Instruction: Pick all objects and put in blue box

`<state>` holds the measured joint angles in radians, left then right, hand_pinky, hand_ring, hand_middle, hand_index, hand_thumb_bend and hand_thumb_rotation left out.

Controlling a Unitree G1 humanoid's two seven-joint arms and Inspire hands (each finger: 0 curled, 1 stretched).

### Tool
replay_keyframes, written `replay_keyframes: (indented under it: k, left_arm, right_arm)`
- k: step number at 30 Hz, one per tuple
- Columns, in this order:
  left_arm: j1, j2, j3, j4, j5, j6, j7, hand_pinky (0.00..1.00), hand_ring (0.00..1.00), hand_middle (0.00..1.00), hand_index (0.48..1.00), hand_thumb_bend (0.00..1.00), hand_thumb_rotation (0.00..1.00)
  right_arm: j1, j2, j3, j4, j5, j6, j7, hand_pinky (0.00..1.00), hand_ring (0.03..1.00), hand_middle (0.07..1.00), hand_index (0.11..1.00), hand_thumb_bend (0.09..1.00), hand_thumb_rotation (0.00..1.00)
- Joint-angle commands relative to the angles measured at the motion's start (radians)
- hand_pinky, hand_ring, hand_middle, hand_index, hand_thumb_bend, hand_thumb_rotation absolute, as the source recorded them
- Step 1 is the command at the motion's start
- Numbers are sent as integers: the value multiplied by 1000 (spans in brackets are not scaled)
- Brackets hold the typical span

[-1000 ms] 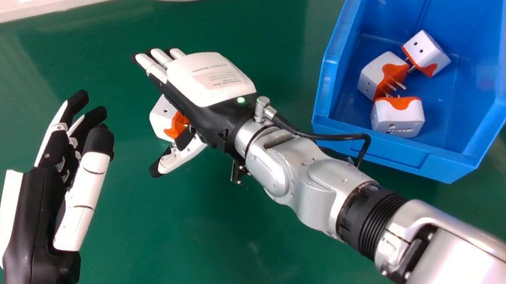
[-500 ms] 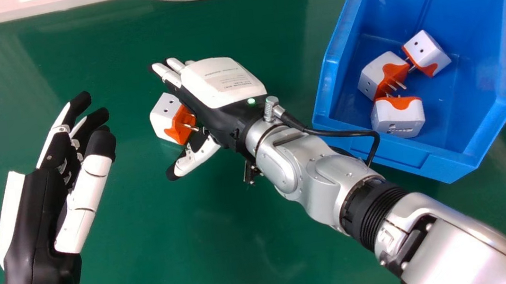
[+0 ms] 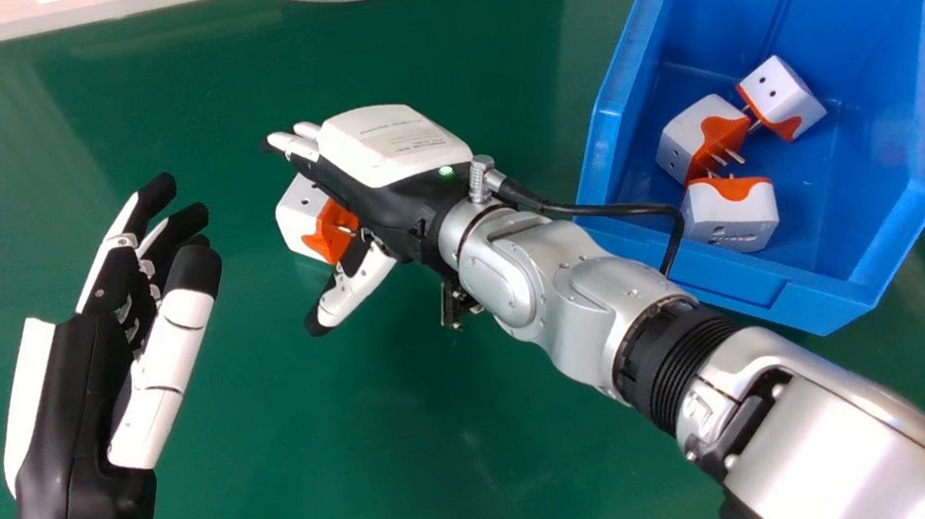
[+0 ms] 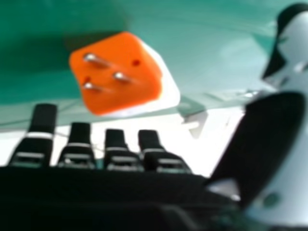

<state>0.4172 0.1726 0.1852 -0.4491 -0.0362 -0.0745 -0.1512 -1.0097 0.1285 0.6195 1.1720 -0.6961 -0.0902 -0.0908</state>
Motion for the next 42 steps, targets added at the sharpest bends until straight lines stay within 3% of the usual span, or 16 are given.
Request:
replay_keyframes:
  k: [1,17,42]
  left_arm:
    - [7,2,-2,-33,8,-21,0,817,875,885,916,718,856]
    - [23,-6,-15,-53,12,-19,8,816,876,885,917,717,858]
    - [50,-23,-33,-116,24,24,14,813,874,885,917,714,860]
  right_arm:
    - [-39,0,-16,-14,16,-15,13,808,942,956,930,716,291]
    - [-65,-15,-10,-10,4,-34,42,807,924,923,904,681,177]
    - [-90,-22,14,-2,-19,-30,54,759,903,902,870,678,141]
